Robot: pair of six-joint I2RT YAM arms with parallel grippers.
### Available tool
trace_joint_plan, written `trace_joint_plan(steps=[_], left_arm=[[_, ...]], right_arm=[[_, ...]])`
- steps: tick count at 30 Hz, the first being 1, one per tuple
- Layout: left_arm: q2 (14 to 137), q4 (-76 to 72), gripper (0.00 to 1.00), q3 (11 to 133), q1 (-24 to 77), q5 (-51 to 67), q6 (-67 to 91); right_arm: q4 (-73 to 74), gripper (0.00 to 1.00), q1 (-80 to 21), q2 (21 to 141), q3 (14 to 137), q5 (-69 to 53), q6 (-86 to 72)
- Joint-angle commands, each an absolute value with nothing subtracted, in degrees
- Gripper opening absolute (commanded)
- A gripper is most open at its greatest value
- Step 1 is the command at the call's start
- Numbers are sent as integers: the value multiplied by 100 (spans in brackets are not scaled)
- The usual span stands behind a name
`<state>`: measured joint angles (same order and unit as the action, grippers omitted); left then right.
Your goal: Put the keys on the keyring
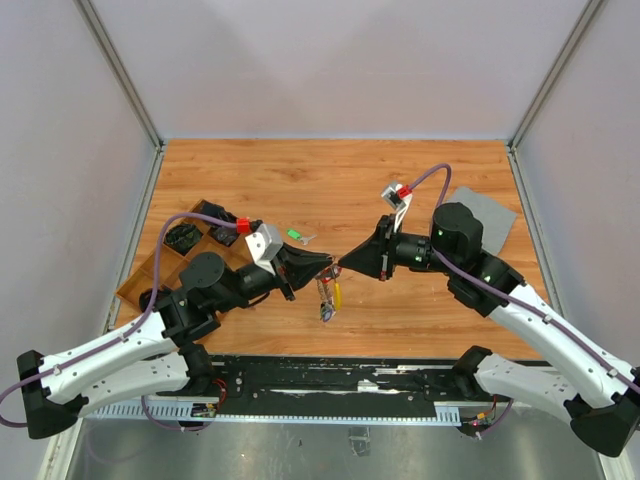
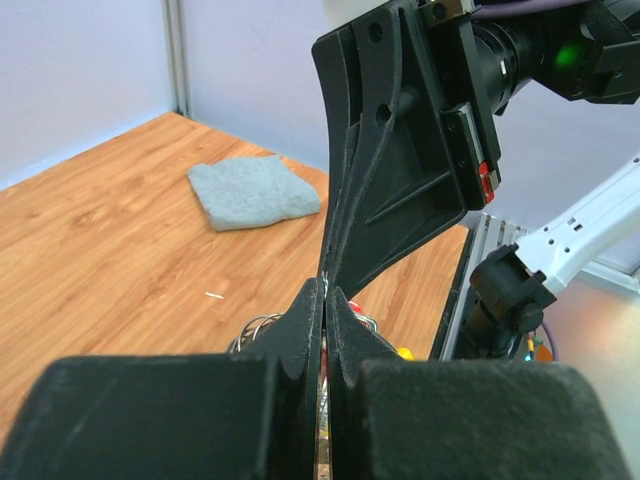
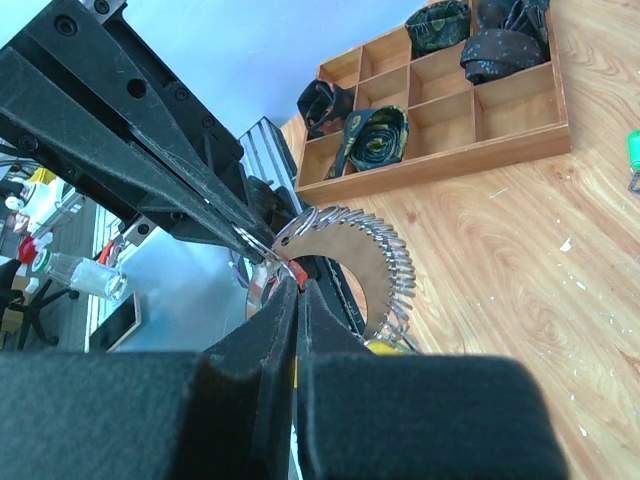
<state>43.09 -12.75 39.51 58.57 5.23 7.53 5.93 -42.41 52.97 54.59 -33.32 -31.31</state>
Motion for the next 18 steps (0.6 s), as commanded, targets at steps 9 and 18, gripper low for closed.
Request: trace_joint_plan(steps=[9,18], left_arm=[[4322,-1710,0,4085,5823,820,761],[4376,-2129,0,4067,5825,1162,1110]], right_arm=[[1142,36,-4324,5074,5912,-3071,-2446],[908,50,-4322,4357,6012,-2944,-1367]])
